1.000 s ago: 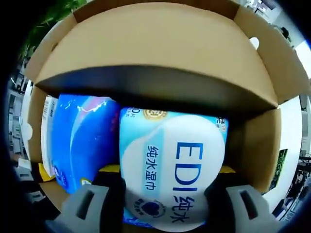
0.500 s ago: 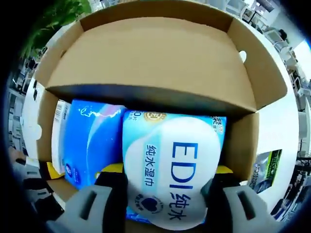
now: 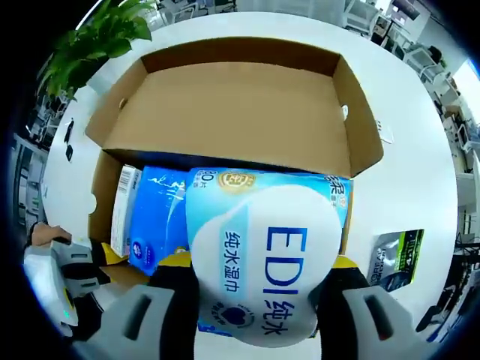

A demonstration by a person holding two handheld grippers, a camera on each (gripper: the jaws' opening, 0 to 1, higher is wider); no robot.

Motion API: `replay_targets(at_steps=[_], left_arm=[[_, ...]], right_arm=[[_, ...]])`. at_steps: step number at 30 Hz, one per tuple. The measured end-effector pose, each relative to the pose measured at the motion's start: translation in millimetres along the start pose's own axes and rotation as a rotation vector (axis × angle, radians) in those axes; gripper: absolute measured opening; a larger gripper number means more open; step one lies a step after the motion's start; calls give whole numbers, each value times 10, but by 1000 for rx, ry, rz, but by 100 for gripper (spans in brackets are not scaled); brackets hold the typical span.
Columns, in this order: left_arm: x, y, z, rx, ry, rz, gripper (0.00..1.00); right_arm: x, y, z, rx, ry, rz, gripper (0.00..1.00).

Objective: Operate the shoe box by opening the lid, removing the specified soft item, and placing it in the target area until the item is outside and the box remains undamaged.

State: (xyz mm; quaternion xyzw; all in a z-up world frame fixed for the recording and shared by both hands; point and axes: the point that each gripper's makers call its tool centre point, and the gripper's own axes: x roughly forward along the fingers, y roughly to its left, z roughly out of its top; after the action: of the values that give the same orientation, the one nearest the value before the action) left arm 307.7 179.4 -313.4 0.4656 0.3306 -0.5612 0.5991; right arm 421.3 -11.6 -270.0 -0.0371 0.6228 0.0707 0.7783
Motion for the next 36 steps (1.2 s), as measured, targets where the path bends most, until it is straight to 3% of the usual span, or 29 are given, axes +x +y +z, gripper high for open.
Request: replay_targets(at_steps=[8, 12, 21, 28, 33, 36], left_arm=[[-13, -19, -8, 0, -1, -1, 5], [-19, -30, -13, -1, 0, -1, 5], [-15, -18, -16, 0, -1, -1, 5], [-11, -36, -20, -2, 0, -1, 5], [-4, -30, -21, -2, 0, -2, 5], [-4, -18, -20, 1, 3, -1, 5]], right_arm=[[-244, 189, -268, -23, -36, 10, 62], [-445, 306, -495, -37, -48, 22, 62], [-630, 289, -869, -64, -18, -25, 62], [-651, 218, -1127, -69, 37, -39, 62], [-479, 201, -1421, -79, 102, -61, 62], [-493, 246, -1455, -57, 83, -54, 62]])
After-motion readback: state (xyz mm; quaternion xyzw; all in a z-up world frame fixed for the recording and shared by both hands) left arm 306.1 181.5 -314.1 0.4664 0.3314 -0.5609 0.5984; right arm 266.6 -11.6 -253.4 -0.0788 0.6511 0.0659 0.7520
